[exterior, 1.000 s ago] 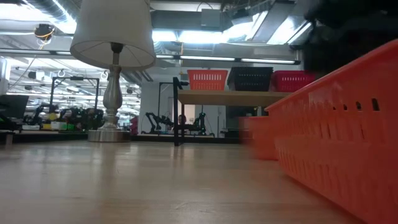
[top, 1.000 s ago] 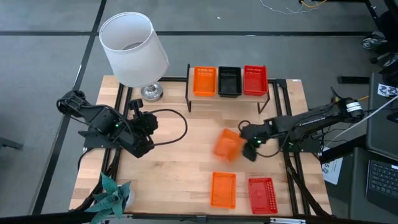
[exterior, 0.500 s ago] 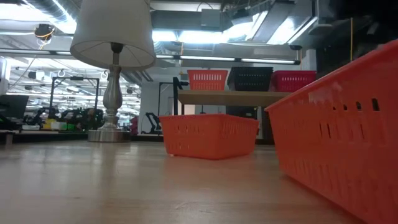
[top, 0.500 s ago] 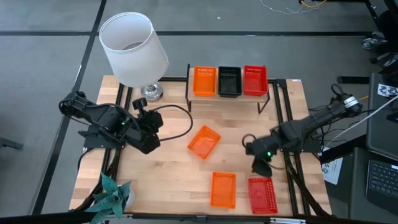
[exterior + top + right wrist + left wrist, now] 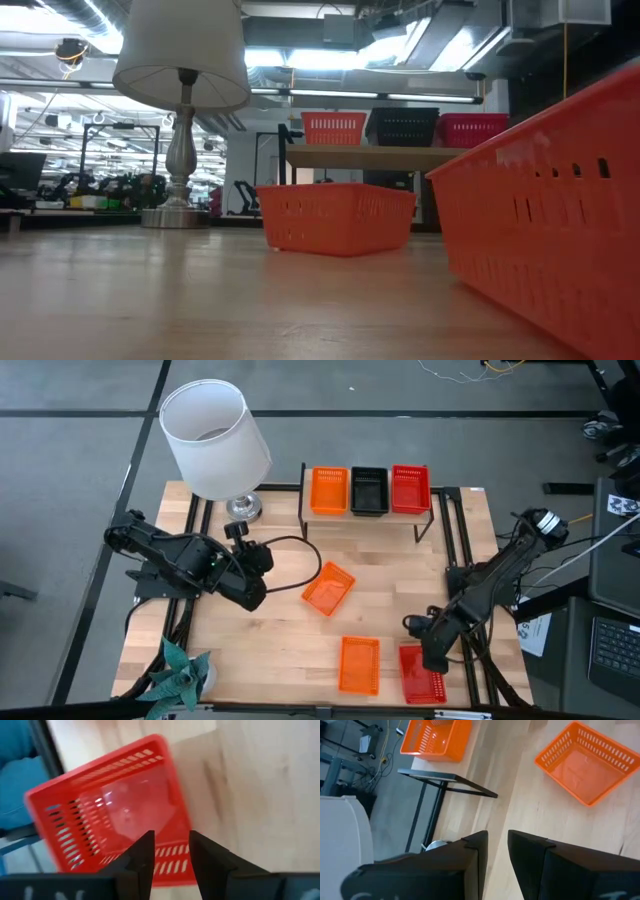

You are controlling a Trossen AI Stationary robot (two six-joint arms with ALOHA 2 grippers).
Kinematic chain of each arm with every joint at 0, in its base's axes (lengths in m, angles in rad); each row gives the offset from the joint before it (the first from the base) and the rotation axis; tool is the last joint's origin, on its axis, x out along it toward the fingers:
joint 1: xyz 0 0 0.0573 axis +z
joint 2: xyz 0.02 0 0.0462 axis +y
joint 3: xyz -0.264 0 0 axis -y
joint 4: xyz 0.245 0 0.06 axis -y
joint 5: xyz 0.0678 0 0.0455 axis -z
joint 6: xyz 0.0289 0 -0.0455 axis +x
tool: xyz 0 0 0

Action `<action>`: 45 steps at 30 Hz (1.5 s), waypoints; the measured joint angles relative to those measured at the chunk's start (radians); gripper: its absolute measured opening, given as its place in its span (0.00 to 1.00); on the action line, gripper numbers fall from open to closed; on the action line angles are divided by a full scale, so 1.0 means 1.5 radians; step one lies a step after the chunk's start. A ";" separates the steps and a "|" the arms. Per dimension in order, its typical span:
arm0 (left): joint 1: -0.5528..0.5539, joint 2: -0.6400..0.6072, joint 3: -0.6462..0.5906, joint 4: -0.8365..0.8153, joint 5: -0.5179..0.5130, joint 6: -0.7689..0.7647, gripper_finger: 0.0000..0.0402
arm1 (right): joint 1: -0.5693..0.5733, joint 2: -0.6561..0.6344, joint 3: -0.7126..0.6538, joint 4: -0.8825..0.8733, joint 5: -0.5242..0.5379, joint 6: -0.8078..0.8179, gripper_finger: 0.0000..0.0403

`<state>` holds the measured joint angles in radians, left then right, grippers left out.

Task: Stack baskets on shelf by color
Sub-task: Stack the red bin on the red bin on the shelf

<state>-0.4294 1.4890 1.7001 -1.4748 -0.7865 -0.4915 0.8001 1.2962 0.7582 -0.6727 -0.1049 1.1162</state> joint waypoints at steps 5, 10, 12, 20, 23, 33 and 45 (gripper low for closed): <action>0.002 0.006 0.000 0.004 0.000 0.003 0.17 | 0.000 0.042 0.000 -0.011 0.014 -0.021 0.30; 0.003 0.005 0.000 0.006 -0.001 0.003 0.17 | -0.003 0.079 0.000 -0.021 0.033 -0.041 0.30; 0.003 0.005 0.000 0.006 -0.001 0.003 0.17 | -0.008 0.084 0.000 -0.048 0.083 -0.034 0.30; 0.003 0.005 0.000 0.006 -0.001 0.003 0.17 | -0.073 0.085 0.000 -0.195 0.406 0.003 0.30; 0.003 0.005 0.000 0.006 -0.001 0.003 0.17 | -0.108 0.085 0.000 -0.251 0.515 0.004 0.30; 0.003 0.005 0.000 0.008 -0.001 -0.001 0.17 | -0.186 0.085 0.152 -0.446 0.533 -0.050 0.30; 0.003 0.005 0.000 0.008 -0.011 0.002 0.17 | -0.089 0.085 0.252 -0.289 0.133 -0.059 0.30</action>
<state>-0.4255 1.4967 1.7008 -1.4635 -0.8032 -0.4880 0.6665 1.4235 1.1362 -1.1066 0.0941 1.0282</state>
